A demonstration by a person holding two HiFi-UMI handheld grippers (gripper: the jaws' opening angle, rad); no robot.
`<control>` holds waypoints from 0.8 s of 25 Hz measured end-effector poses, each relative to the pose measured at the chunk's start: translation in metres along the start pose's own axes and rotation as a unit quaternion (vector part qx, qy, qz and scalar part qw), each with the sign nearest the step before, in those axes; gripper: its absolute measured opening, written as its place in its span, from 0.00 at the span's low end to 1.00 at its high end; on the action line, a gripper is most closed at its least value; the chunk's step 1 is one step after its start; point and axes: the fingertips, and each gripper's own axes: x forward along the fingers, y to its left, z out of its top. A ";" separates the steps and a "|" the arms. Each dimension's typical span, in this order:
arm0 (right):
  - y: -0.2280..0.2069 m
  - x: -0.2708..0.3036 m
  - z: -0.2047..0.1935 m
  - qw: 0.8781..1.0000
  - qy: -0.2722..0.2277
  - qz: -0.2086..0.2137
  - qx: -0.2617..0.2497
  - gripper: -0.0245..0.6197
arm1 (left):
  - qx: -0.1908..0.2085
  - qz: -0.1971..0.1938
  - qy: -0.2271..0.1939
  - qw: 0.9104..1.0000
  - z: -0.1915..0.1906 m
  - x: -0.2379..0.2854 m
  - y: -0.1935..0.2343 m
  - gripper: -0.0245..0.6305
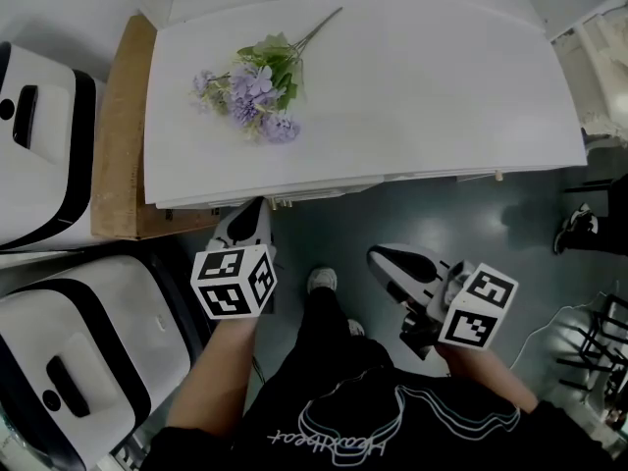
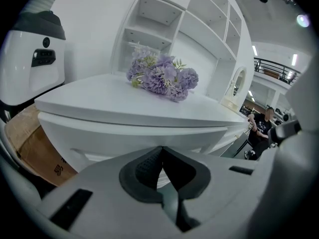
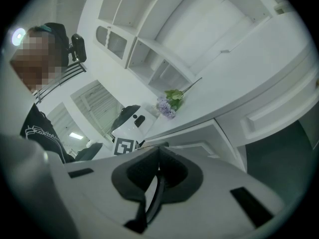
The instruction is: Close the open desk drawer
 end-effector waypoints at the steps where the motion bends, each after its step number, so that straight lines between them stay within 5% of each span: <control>1: -0.001 -0.001 0.000 1.000 0.000 0.000 0.000 0.05 | 0.000 0.001 -0.001 1.000 0.000 0.000 0.000 0.04; 12: 0.010 -0.010 -0.006 1.000 0.004 0.013 -0.020 0.05 | -0.004 0.007 -0.011 1.000 0.005 -0.005 -0.002 0.04; 20: 0.036 -0.028 -0.011 0.998 0.008 0.030 -0.060 0.05 | -0.019 -0.030 -0.057 0.998 0.023 -0.055 -0.039 0.04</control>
